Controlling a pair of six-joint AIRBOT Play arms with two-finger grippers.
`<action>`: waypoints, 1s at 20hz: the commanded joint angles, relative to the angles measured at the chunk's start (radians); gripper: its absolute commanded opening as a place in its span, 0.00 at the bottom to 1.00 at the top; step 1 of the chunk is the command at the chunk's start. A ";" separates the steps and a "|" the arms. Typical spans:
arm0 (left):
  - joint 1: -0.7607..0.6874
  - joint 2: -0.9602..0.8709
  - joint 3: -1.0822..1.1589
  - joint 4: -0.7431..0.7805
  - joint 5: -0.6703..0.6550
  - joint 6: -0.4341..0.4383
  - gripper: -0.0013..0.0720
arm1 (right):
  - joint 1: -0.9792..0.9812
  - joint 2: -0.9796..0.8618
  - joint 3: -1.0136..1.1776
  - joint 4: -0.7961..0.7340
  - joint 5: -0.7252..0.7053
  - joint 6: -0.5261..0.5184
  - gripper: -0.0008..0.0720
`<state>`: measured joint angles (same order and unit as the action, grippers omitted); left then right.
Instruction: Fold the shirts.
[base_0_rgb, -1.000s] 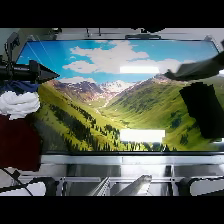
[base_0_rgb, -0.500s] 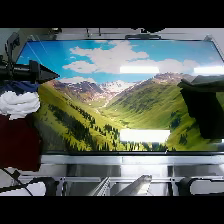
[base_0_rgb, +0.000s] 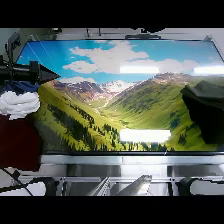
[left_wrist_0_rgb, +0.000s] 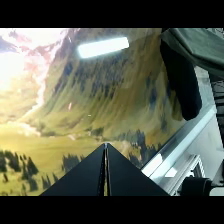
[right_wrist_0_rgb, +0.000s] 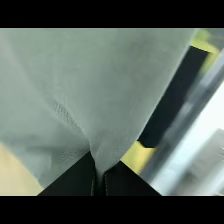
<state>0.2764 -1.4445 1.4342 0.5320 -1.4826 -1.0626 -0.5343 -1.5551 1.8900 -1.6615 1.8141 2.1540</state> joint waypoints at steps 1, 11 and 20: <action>-0.001 -0.001 0.000 0.000 -0.003 0.005 0.03 | -0.001 0.033 -0.130 -0.101 0.014 0.021 0.02; 0.000 -0.003 0.000 0.000 -0.002 0.008 0.03 | -0.002 -0.002 -0.592 -0.108 -0.145 -0.035 0.98; 0.000 0.003 0.000 -0.060 0.018 0.007 0.03 | 0.030 -0.002 -0.255 -0.076 -0.030 -0.143 0.97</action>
<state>0.2764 -1.4460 1.4342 0.5095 -1.4666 -1.0542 -0.5213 -1.5570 1.5078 -1.7622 1.7573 2.0460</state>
